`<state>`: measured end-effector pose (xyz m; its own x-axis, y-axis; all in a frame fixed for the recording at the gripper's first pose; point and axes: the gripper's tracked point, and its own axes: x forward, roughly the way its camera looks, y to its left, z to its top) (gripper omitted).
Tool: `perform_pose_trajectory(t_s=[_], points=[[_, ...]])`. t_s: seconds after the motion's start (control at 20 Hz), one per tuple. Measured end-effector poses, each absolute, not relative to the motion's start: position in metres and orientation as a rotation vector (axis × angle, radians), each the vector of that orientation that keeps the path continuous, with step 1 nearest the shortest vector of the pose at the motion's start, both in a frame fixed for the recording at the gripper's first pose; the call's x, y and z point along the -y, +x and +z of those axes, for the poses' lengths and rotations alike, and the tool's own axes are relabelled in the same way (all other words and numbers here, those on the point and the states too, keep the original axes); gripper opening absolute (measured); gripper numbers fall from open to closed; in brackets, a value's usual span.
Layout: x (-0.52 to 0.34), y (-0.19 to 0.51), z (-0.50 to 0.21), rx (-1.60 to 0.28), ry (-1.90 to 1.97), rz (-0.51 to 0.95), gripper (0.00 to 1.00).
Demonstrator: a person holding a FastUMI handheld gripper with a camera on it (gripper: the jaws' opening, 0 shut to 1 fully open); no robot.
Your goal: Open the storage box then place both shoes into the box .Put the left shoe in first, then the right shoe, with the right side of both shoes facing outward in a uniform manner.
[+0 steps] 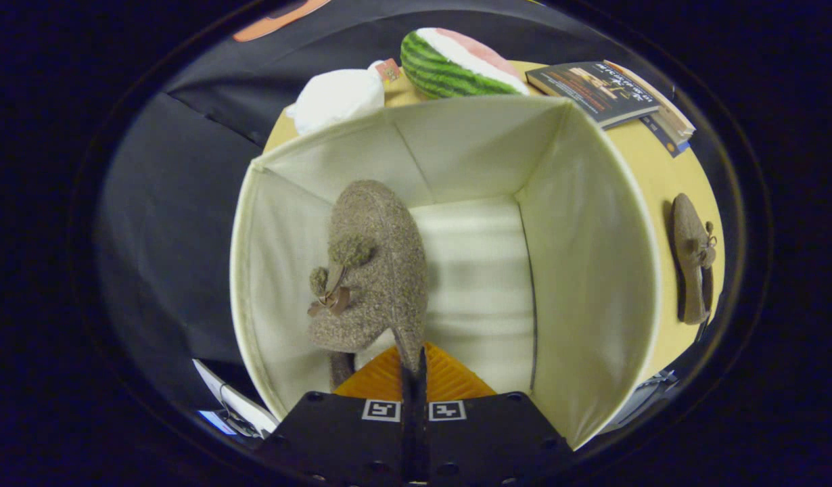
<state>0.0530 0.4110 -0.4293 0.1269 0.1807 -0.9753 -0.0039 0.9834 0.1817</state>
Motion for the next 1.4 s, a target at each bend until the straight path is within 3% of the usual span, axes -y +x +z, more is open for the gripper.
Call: perform_pose_trajectory(t_s=[0.45,0.65,0.8,0.85,0.95,1.0,1.05,1.4], points=[[-0.413,0.052,-0.458,-1.474,0.037,0.165,0.04],[-0.407,0.049,-0.432,-1.461,0.098,0.211,0.19],[-0.411,0.044,-0.392,-1.418,0.170,0.324,0.51],[-0.408,0.041,-0.376,-1.397,0.162,0.366,0.54],[-0.395,0.038,-0.348,-1.339,0.112,0.421,0.83],[-0.385,0.038,-0.338,-1.313,0.081,0.441,0.92],[-0.376,0.037,-0.327,-1.288,0.055,0.461,0.96],[-0.274,0.038,-0.286,-1.187,-0.033,0.500,0.96]])
